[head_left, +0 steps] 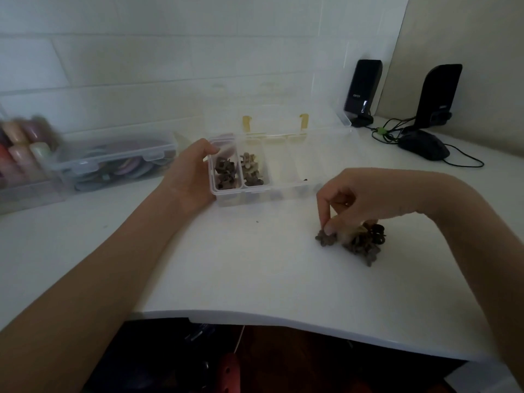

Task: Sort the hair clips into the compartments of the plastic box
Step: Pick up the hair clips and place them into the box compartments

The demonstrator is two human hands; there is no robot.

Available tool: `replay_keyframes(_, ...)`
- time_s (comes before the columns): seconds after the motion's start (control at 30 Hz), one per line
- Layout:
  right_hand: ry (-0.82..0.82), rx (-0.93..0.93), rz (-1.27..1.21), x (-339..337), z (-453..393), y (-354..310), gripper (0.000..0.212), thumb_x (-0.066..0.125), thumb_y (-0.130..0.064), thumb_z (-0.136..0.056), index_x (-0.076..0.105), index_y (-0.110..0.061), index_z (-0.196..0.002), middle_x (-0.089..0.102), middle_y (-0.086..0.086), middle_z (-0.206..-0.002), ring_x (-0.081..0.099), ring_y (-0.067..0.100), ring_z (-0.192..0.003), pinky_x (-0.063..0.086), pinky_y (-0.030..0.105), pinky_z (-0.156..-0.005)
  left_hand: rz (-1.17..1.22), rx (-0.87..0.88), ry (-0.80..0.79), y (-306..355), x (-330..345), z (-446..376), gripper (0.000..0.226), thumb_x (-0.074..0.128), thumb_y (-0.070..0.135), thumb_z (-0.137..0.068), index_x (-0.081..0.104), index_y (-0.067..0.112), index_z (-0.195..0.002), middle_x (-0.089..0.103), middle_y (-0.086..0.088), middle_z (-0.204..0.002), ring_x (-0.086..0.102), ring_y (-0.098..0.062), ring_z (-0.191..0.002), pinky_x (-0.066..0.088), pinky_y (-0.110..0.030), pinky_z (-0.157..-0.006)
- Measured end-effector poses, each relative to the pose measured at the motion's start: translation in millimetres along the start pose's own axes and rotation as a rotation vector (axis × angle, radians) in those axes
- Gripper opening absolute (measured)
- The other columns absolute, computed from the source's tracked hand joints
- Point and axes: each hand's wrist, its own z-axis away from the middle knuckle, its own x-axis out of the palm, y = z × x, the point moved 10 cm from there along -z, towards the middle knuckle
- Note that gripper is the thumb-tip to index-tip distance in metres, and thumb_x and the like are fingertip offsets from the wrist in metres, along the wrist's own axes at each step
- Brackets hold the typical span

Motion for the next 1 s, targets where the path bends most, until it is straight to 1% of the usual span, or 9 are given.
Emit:
replay_keyframes(0.13,0.16,-0.087,-0.085,-11.1,-6.5,-12.7,0.008,0.069,-0.026,-0.081,0.065,-0.021,-0.076,0.049,-0.001,-0.053,0.039,0.013,-0.049,0.034,0.02,-0.048,-0.01,-0.008,-0.047,-0.6,3.7,-0.5,0.05,0.05,0.016,-0.073,0.053,0.011,-0.122,0.058,-0.012,-0.118,0.063,-0.029,-0.094,0.056,-0.032,-0.073)
replay_keyframes(0.27,0.326,-0.137,-0.222,-20.0,-10.8,-16.9,0.01,0.068,-0.023,-0.083,0.063,-0.015,-0.079,0.058,-0.001,-0.051,0.043,0.011,-0.044,0.036,0.017,-0.046,-0.012,-0.006,-0.078,-0.4,8.0,-0.1,0.052,0.048,0.016,-0.071,0.053,0.011,-0.122,0.059,-0.012,-0.115,0.067,-0.026,-0.088,0.056,-0.031,-0.068)
replay_keyframes(0.47,0.568,-0.228,-0.363,-36.6,-4.8,-19.8,0.008,0.073,-0.017,-0.08,0.07,-0.01,-0.078,0.045,-0.001,-0.039,0.037,0.012,-0.037,0.036,0.012,-0.044,-0.021,-0.029,-0.086,-3.4,8.0,-0.5,0.046,0.045,0.016,-0.076,0.057,0.011,-0.12,0.064,-0.011,-0.11,0.068,-0.027,-0.09,0.056,-0.033,-0.07)
replay_keyframes(0.53,0.609,-0.255,-0.39,-37.8,-5.0,-21.5,0.007,0.073,-0.016,-0.08,0.071,-0.009,-0.078,0.05,-0.002,-0.042,0.039,0.01,-0.038,0.038,0.013,-0.044,-0.02,-0.031,-0.089,-3.3,8.5,0.5,0.053,0.055,0.015,-0.067,0.058,0.012,-0.121,0.063,-0.011,-0.114,0.067,-0.027,-0.092,0.056,-0.032,-0.071)
replay_keyframes(0.6,0.621,-0.278,-0.428,-37.4,-5.8,-23.4,0.007,0.072,-0.014,-0.08,0.071,-0.006,-0.08,0.059,-0.008,-0.047,0.045,0.005,-0.041,0.038,0.013,-0.043,-0.03,-0.032,-0.1,-3.5,8.6,0.0,0.073,0.07,0.016,-0.055,0.056,0.012,-0.127,0.058,-0.012,-0.126,0.061,-0.03,-0.106,0.056,-0.036,-0.078)
replay_keyframes(0.67,0.598,-0.296,-0.457,-34.6,-6.8,-26.1,0.008,0.071,-0.012,-0.081,0.07,-0.003,-0.081,0.066,-0.01,-0.056,0.053,0.002,-0.047,0.042,0.013,-0.044,-0.045,-0.033,-0.093,-3.7,6.8,-0.1,0.082,0.074,0.015,-0.051,0.055,0.012,-0.131,0.055,-0.012,-0.13,0.056,-0.031,-0.113,0.055,-0.04,-0.085)
replay_keyframes(0.8,0.598,-0.342,-0.49,-34.6,-4.9,-32.8,0.008,0.069,-0.008,-0.082,0.068,0.0,-0.082,0.07,-0.006,-0.063,0.061,0.006,-0.055,0.047,0.014,-0.05,-0.082,-0.023,-0.097,-5.4,12.9,0.5,0.068,0.069,0.016,-0.058,0.058,0.012,-0.125,0.058,-0.015,-0.125,0.059,-0.032,-0.111,0.048,-0.045,-0.096)
replay_keyframes(0.9,0.766,-0.384,-0.411,-46.8,6.4,-35.5,0.004,0.07,-0.008,-0.082,0.069,-0.004,-0.082,0.071,0.004,-0.071,0.063,0.018,-0.062,0.052,0.02,-0.057,-0.179,-0.027,-0.064,-5.4,17.5,2.2,0.055,0.07,0.022,-0.069,0.06,0.013,-0.122,0.058,-0.021,-0.128,0.065,-0.03,-0.11,0.053,-0.041,-0.094)
replay_keyframes(1.0,0.895,-0.379,-0.222,-48.8,15.5,-42.4,0.001,0.07,-0.009,-0.082,0.069,-0.008,-0.081,0.066,-0.01,-0.07,0.057,0.006,-0.062,0.043,0.009,-0.055,-0.23,-0.045,-0.126,-10.1,23.2,4.1,0.098,0.087,0.034,-0.048,0.052,0.012,-0.136,0.038,-0.029,-0.147,0.039,-0.045,-0.135,0.033,-0.057,-0.11)
